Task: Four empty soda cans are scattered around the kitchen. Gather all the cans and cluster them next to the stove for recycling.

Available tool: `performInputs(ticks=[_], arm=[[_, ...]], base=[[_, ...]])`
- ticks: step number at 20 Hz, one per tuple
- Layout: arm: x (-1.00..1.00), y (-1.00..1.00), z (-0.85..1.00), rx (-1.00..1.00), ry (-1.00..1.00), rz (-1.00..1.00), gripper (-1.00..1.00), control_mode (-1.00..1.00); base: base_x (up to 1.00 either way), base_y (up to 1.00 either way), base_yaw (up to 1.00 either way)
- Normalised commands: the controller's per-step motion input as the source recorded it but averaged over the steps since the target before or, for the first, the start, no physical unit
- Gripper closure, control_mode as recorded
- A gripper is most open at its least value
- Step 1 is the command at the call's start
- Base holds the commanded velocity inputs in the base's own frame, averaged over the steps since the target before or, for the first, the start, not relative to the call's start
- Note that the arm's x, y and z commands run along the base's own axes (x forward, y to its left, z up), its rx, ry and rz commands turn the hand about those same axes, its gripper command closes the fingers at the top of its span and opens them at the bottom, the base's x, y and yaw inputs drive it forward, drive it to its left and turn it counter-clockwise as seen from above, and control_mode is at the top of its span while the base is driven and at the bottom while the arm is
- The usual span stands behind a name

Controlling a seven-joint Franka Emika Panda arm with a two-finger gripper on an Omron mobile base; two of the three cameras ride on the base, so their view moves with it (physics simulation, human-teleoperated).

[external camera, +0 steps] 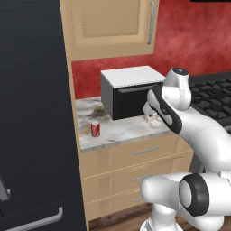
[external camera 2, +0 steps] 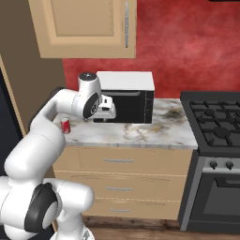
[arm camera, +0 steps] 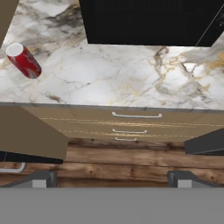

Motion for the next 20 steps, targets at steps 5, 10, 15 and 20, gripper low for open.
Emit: performInputs(ticks=[5,10,15,20], arm=[[-0.10,0.22,0.00,0.00,-0.03,0.08,-1.00,-1.00],[-0.05,0.33,0.00,0.00,0.00,0.13,-1.00,-1.00],[0.05,0.33,0.00,0.00,0.06,0.14,-1.00,-1.00],[0.12,0.36,0.00,0.00,0.15,0.13,-1.00,-1.00]], base=[[0.00,0.00,0.00],[0.00,0.00,0.00],[0.00,0.00,0.00],[0.00,0.00,0.00]])
